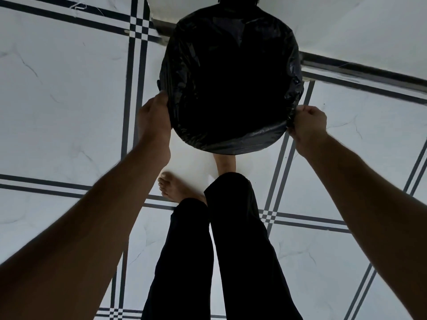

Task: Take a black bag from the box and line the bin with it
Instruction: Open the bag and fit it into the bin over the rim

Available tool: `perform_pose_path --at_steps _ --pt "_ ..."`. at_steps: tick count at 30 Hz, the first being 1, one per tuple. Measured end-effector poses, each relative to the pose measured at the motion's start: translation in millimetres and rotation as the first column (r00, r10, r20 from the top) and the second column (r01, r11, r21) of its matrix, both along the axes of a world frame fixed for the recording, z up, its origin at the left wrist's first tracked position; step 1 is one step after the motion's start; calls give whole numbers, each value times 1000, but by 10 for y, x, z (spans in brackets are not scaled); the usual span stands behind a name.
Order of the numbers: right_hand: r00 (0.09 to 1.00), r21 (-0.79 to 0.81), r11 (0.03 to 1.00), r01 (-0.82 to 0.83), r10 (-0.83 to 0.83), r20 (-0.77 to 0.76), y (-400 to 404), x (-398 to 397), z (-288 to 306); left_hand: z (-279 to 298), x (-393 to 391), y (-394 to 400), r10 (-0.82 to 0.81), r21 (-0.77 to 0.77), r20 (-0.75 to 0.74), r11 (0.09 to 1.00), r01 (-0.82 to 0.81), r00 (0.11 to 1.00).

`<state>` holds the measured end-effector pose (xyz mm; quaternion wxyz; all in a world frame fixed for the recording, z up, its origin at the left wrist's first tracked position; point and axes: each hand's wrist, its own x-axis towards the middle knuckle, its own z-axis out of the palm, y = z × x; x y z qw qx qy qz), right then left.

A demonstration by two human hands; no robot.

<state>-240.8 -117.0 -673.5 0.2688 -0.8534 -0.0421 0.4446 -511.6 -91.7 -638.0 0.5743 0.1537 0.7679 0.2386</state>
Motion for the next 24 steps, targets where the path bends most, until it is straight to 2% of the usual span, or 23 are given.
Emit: perform_pose_path --at_steps 4,7,10,12,17,24 --pt "946 71 971 227 -202 -255 -107 12 -13 -2 -10 21 9 3 34 1000 -9 999" --pt "814 80 892 445 -365 -451 -197 14 1 -1 -13 16 31 -13 78 999 -30 996" --pt "739 46 857 514 -414 -532 -289 0 29 12 -37 6 85 -35 172 996 -80 981" --pt "730 31 871 491 -391 -560 -321 -26 58 30 -50 -6 119 -43 197 993 -112 973" --pt "816 50 919 391 -322 -480 -292 -107 189 68 -86 -18 188 -66 212 982 -177 959" --pt "799 84 890 448 -356 -484 -258 -96 208 24 -119 11 218 -105 251 975 -197 943"
